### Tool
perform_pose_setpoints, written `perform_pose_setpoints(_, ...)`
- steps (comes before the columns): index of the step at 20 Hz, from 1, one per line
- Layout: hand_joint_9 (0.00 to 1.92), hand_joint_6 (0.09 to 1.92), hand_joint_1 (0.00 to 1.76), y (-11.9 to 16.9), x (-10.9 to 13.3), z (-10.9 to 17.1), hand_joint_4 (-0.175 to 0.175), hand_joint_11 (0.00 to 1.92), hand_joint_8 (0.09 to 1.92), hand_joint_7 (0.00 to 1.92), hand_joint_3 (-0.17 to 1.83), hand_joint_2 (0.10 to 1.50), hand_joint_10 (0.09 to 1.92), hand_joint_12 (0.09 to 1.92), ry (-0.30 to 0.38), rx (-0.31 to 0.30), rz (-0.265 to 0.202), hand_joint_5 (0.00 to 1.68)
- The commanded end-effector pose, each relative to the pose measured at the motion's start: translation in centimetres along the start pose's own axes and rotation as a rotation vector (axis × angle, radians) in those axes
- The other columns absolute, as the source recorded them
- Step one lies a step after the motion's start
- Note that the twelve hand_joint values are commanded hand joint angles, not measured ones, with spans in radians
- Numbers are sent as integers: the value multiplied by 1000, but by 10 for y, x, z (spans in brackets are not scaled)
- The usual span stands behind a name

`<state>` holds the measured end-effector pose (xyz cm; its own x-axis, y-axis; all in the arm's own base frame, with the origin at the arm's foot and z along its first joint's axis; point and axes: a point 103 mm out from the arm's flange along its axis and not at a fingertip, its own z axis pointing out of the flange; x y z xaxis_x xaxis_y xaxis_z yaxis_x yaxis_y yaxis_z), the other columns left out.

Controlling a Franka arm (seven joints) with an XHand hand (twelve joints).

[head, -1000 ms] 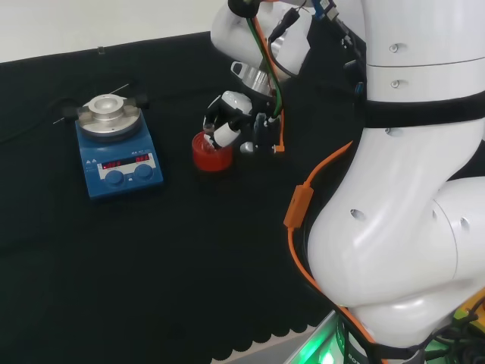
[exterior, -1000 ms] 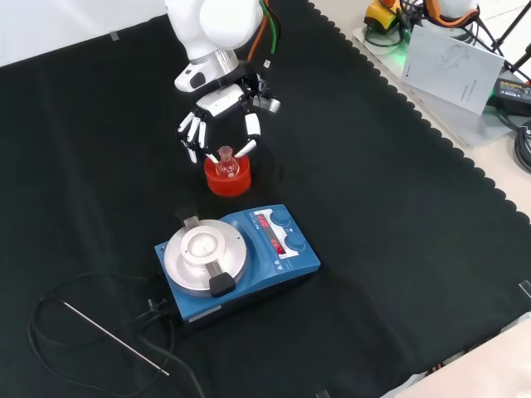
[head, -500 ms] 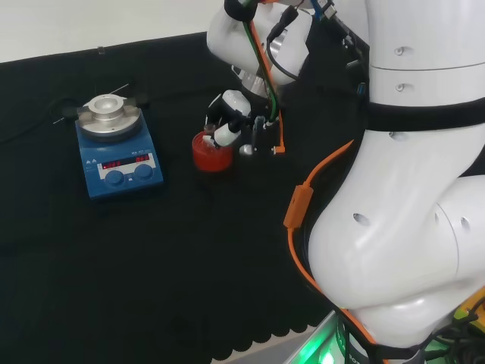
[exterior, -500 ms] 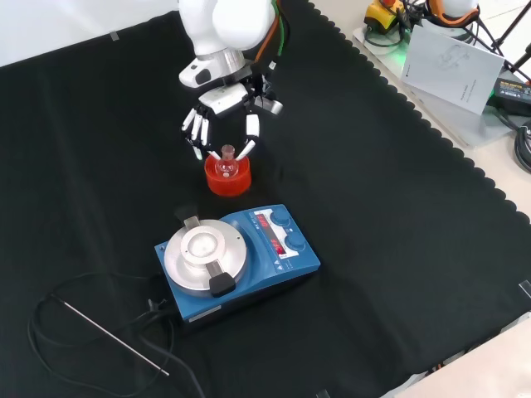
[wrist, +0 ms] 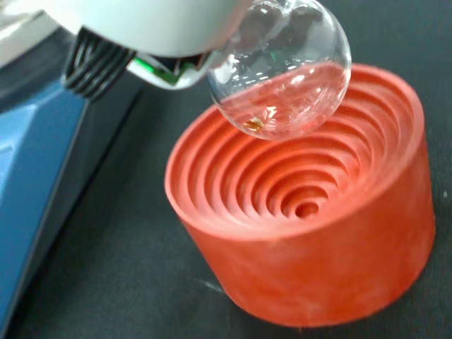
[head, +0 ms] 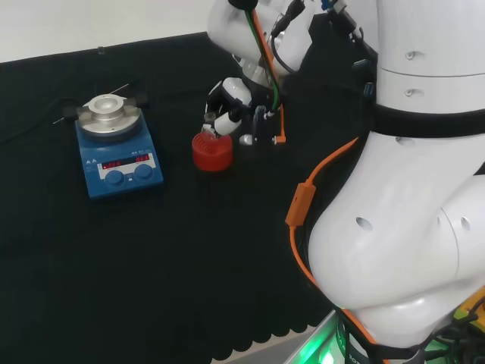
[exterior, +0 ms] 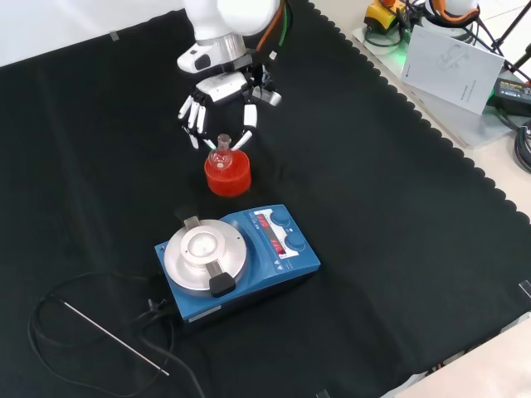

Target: Pick up the round-bottom flask.

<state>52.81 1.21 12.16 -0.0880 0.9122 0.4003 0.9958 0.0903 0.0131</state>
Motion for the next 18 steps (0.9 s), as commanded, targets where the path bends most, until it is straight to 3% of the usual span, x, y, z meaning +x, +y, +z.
perform_pose_setpoints(1, 983, 827, 1151, -1, 11, -26, 83, 561, 513, 846, 871, 561, 440, 1219, 10, 18, -5, 1236)
perform_pose_setpoints(4, 983, 824, 1151, -2, 16, -43, 87, 561, 513, 848, 869, 561, 439, 1219, 0, 28, -5, 1237)
perform_pose_setpoints(11, 983, 791, 1146, -3, 30, -70, 139, 548, 502, 855, 867, 554, 424, 1224, -17, 53, -3, 1255)
perform_pose_setpoints(18, 980, 787, 1145, -1, 42, -89, 151, 543, 497, 851, 869, 551, 420, 1226, -35, 61, -3, 1258)
